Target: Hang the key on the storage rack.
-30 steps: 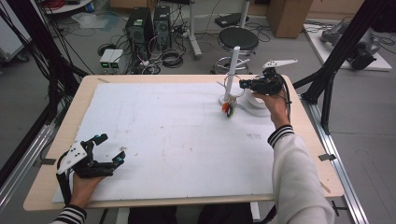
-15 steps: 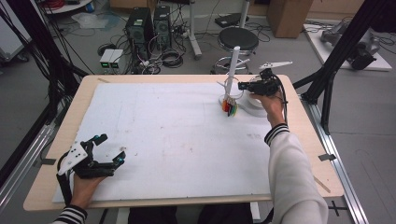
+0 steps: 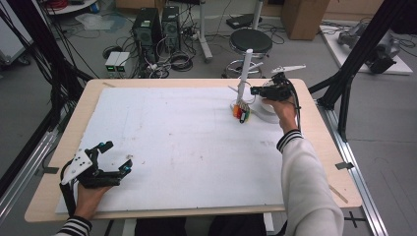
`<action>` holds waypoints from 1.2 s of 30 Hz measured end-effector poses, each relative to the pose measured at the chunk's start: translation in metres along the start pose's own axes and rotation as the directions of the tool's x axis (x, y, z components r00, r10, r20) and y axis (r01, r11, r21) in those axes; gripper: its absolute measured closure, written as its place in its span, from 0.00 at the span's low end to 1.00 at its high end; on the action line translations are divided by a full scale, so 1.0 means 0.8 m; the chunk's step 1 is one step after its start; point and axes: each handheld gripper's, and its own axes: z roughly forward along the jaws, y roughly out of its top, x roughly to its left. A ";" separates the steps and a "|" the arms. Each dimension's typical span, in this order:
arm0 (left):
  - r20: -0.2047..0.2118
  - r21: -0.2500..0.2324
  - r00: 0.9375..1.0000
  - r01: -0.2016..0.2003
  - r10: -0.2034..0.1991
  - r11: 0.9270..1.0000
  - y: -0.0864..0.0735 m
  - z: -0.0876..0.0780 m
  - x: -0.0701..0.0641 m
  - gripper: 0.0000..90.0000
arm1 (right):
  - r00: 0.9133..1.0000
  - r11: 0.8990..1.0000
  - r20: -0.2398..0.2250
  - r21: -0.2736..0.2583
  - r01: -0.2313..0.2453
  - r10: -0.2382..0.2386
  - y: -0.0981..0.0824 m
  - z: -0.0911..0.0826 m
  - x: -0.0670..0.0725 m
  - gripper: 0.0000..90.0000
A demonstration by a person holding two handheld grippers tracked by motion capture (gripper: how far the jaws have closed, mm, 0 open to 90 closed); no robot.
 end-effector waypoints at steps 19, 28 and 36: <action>-0.008 -0.009 1.000 0.026 -0.027 1.000 0.000 -0.001 0.002 0.02 | 0.994 0.989 0.092 -0.131 0.076 -0.064 -0.020 -0.086 0.051 0.01; -0.006 -0.013 1.000 0.025 -0.025 1.000 0.000 -0.001 0.002 0.02 | 0.989 0.969 0.016 -0.200 0.146 -0.145 -0.064 -0.105 0.083 0.01; -0.009 -0.016 1.000 0.025 -0.025 1.000 -0.001 -0.002 0.002 0.02 | 0.978 0.942 -0.024 -0.274 0.191 -0.205 -0.117 -0.104 0.106 0.01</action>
